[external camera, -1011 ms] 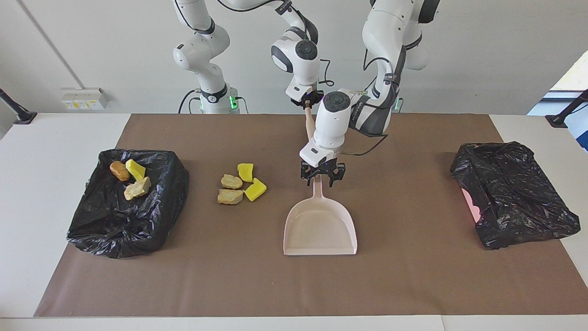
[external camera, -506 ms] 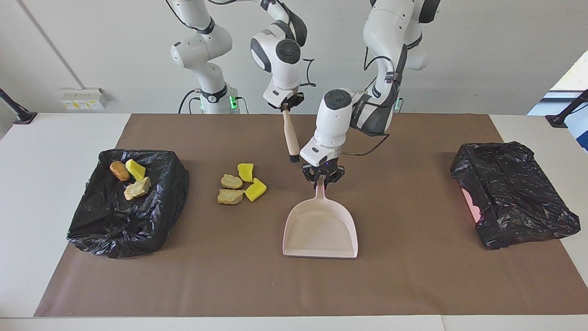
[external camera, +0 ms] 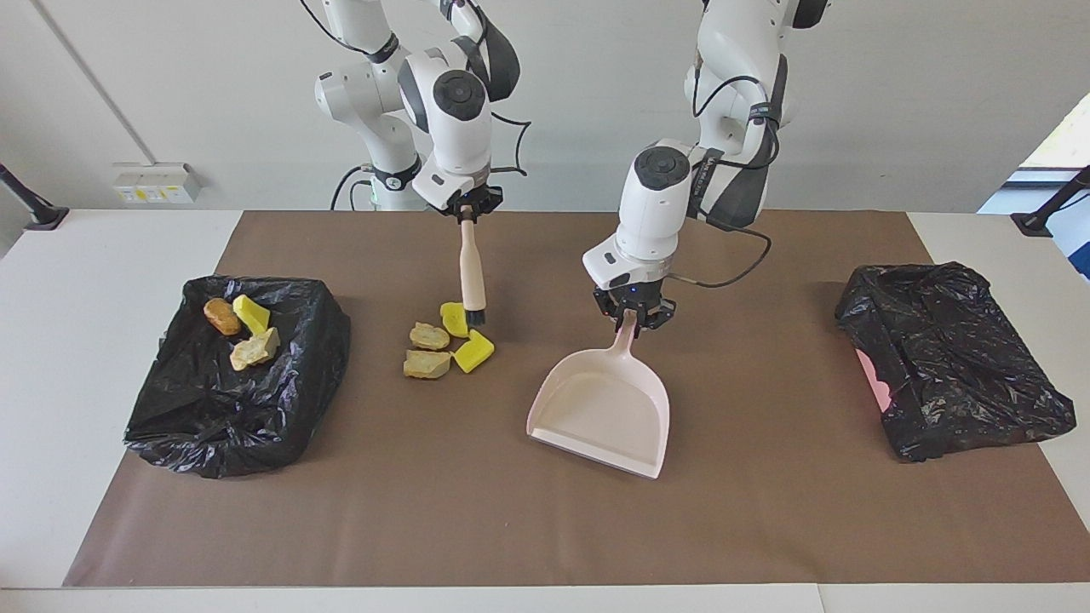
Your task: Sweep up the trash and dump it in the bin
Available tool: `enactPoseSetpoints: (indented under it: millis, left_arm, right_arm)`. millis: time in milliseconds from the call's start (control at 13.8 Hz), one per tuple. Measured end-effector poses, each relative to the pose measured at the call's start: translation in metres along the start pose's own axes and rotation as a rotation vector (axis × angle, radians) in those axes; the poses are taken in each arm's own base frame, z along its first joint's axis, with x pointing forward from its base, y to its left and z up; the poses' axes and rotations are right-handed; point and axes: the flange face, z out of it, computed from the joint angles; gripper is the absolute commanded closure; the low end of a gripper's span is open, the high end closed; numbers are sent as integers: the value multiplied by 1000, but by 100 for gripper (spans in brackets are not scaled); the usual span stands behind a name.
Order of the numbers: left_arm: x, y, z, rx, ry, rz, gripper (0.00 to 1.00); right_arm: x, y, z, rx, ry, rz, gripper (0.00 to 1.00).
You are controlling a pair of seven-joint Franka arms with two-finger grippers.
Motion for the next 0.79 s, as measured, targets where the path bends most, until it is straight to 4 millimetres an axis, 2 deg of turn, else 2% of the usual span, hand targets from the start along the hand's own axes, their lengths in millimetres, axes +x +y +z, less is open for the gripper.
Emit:
enactPoseSetpoints:
  millis: [144, 361, 578, 795]
  left_arm:
    - [-5, -4, 4, -8, -37, 148, 100]
    - [-11, 0, 9, -25, -71, 389, 100]
    - [-20, 4, 12, -46, -102, 546, 100]
    - [-30, 15, 13, -58, -113, 655, 100]
  right_arm:
    - [23, 36, 1, -47, 3, -18, 100]
    - [51, 75, 7, -140, 1, -52, 100]
    - [81, 85, 26, -198, -33, -101, 100]
    - [95, 82, 47, -192, -60, -122, 100]
